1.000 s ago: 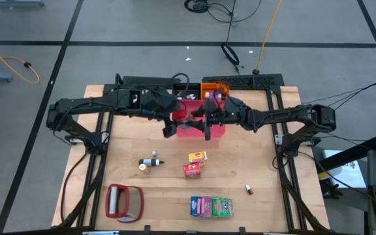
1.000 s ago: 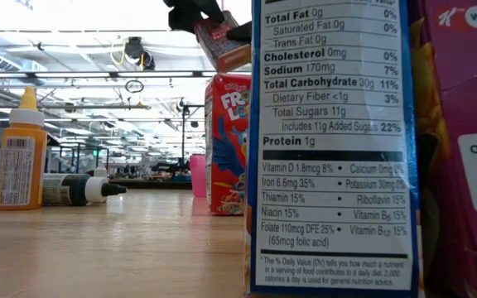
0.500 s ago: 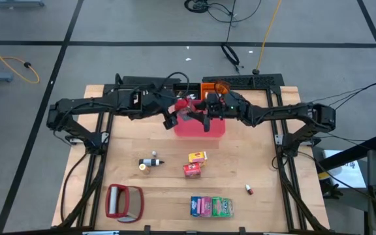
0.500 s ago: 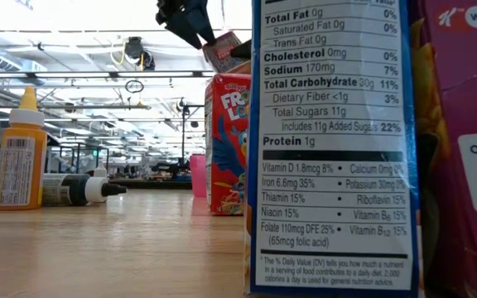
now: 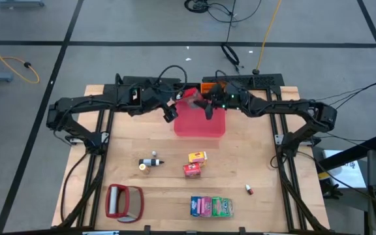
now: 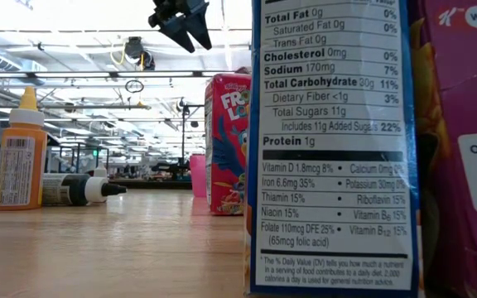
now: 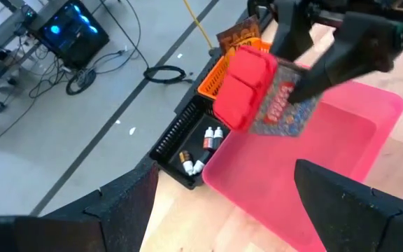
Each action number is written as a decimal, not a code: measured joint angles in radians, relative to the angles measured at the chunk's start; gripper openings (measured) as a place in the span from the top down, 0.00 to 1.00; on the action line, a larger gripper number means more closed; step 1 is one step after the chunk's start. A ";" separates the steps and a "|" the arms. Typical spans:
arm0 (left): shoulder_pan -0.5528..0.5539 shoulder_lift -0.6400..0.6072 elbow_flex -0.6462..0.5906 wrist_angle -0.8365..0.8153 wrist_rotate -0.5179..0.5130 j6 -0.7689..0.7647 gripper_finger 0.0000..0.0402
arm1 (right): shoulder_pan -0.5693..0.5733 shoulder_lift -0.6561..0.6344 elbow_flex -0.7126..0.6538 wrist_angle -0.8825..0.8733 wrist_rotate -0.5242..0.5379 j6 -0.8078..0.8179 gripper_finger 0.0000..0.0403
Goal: Pick & Place Kitchen Items
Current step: Put the spice can into the orange bin
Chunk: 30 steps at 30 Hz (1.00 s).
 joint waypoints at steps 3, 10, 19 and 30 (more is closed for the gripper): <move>-0.002 0.000 0.000 0.005 0.006 0.000 0.17 | -0.050 0.000 0.000 -0.005 0.023 -0.005 0.57; -0.001 0.000 0.000 0.017 0.010 0.005 0.17 | -0.164 0.000 0.000 -0.059 0.112 -0.054 0.57; 0.002 0.000 0.000 0.021 0.011 0.006 0.17 | -0.241 0.000 0.000 -0.102 0.184 -0.142 0.57; 0.010 0.000 0.000 0.037 0.013 -0.002 0.17 | -0.255 0.061 0.002 -0.095 0.183 -0.168 0.57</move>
